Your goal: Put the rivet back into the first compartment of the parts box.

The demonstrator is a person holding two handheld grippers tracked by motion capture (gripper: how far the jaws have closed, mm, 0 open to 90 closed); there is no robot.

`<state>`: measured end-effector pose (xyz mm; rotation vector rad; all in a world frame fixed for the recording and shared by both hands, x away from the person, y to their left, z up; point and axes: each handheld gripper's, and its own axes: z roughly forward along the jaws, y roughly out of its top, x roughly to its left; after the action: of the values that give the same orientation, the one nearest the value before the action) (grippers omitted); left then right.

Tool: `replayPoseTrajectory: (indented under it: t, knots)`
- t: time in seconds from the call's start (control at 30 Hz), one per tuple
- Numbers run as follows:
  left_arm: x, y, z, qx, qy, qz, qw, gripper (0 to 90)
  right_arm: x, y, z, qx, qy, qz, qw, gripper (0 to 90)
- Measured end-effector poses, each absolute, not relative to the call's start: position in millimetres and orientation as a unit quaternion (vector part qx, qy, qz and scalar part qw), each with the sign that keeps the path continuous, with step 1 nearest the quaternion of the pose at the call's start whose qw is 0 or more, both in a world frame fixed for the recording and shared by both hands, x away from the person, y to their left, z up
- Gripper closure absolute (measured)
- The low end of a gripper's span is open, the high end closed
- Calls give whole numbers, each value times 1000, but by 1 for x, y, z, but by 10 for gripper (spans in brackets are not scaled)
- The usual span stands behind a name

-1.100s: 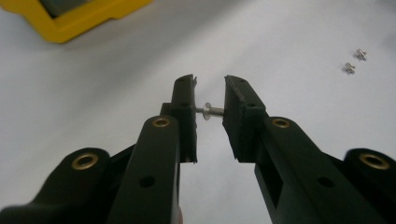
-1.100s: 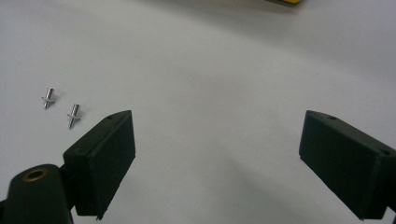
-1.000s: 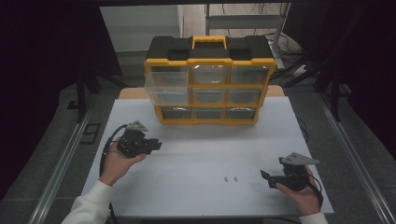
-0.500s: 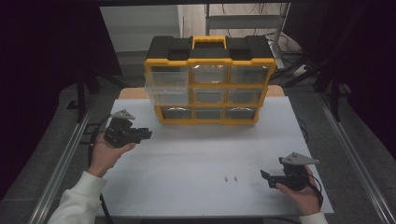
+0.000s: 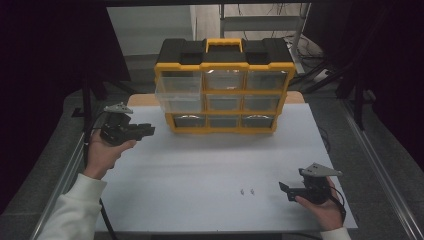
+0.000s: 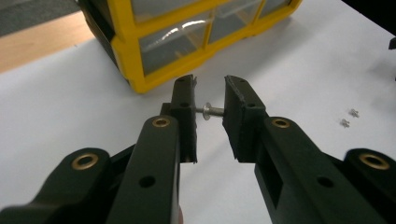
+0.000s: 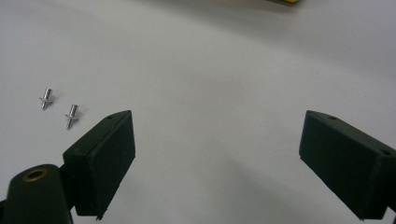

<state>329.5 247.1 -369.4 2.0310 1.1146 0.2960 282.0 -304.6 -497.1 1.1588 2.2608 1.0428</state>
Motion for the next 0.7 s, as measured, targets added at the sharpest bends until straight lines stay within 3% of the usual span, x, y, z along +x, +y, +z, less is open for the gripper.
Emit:
replayPoseTrajectory:
  t: [0.7]
  knots:
    - [342, 260, -299, 783, 438, 147, 417, 752, 283, -305, -498, 416, 806, 372, 196, 111]
